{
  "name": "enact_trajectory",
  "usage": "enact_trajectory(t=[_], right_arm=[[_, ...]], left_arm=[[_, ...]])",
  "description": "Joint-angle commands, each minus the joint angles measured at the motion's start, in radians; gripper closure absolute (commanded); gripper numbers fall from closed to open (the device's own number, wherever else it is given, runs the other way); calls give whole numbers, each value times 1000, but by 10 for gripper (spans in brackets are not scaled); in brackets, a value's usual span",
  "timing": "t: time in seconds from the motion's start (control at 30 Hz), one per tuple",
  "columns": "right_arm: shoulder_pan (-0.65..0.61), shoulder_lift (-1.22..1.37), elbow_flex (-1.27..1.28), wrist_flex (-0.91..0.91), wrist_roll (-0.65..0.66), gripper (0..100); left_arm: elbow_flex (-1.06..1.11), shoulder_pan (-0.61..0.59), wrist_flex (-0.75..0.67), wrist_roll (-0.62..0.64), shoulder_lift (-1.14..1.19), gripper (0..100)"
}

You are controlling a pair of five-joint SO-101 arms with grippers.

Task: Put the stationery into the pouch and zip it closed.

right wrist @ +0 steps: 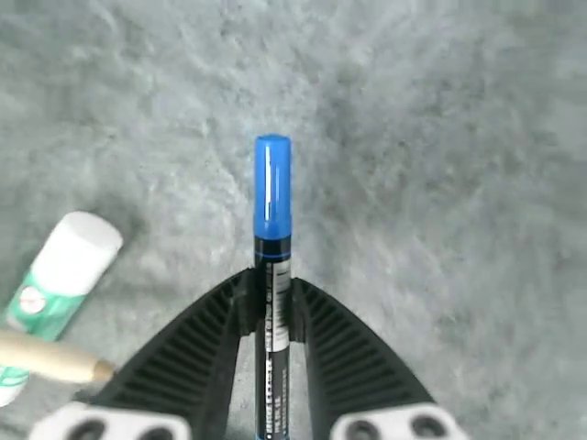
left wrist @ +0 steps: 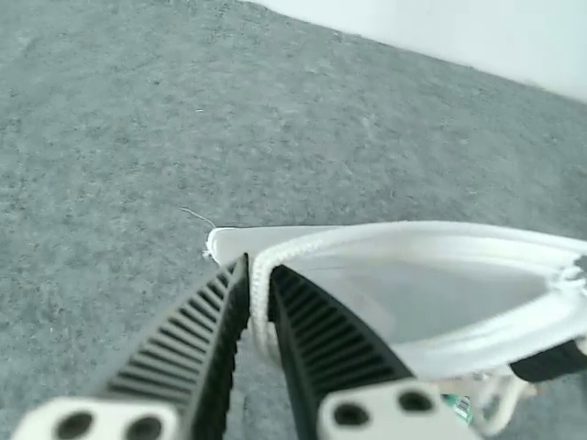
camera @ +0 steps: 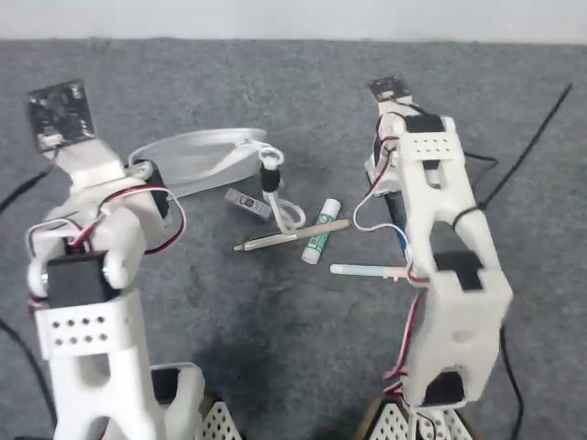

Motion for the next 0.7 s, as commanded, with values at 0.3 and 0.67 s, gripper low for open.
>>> enact_trajectory(t=[0.3, 0.67], right_arm=[[-67, -697, 502, -297, -15, 992], [-114, -906, 597, -288, -78, 992]], left_arm=[[-7, -14, -51, 51, 2, 991], [18, -14, -74, 54, 3, 991]])
